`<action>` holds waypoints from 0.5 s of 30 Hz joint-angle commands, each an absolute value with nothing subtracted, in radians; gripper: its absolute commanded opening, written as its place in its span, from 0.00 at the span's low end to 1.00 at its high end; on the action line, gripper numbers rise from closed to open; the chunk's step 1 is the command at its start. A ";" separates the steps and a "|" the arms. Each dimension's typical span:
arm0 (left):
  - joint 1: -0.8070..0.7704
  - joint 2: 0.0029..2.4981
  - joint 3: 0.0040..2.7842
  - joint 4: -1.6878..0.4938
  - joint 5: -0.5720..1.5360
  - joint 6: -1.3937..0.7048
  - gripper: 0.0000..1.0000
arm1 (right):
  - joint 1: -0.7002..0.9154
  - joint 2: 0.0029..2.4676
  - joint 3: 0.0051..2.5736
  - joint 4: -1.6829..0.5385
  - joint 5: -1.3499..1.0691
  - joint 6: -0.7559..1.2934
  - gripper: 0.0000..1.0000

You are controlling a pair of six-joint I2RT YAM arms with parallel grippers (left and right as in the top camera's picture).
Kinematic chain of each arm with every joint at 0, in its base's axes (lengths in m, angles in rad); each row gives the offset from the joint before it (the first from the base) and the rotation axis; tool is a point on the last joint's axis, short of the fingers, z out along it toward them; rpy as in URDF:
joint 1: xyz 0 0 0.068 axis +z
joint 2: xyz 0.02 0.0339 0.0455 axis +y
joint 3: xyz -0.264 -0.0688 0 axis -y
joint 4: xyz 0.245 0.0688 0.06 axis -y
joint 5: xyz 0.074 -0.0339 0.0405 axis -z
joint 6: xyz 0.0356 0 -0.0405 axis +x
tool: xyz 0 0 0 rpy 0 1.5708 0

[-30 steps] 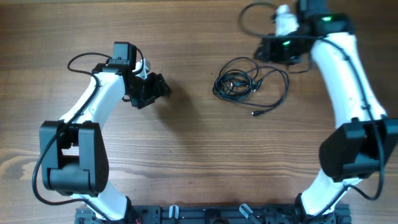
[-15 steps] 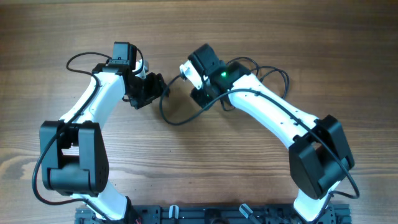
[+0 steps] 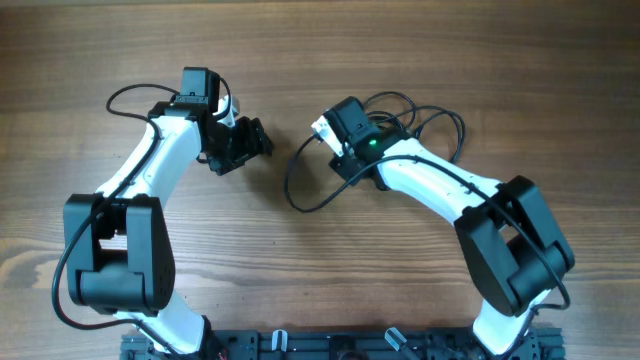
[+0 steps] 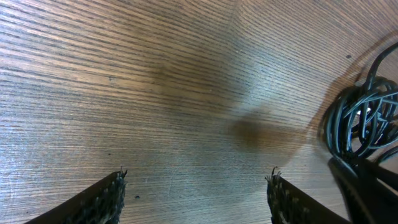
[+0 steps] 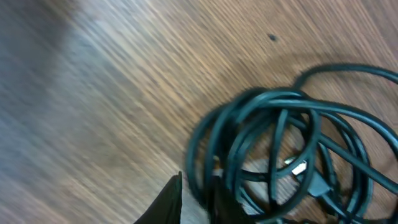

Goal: Untangle cables

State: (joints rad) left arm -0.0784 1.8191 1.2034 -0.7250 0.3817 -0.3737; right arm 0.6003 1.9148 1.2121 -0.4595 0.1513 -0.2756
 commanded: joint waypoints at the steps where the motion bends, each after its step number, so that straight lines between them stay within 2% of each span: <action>1: -0.075 1.831 1.194 -0.723 0.369 -0.379 0.76 | 0.570 1.927 1.202 -0.469 0.180 -0.288 0.17; 3: -0.075 1.831 1.194 -0.723 0.369 -0.379 0.76 | 0.565 1.927 1.202 -0.472 0.156 -0.289 0.18; 7: -0.076 1.831 1.194 -0.722 0.369 -0.379 0.76 | 0.565 1.927 1.202 -0.474 -0.047 -0.288 0.24; 10: -0.075 1.831 1.194 -0.723 0.369 -0.379 0.76 | 0.565 1.927 1.202 -0.480 -0.038 -0.289 0.29; 15: -0.076 1.831 1.194 -0.726 0.369 -0.379 0.76 | 0.565 1.927 1.202 -0.480 0.056 -0.319 0.31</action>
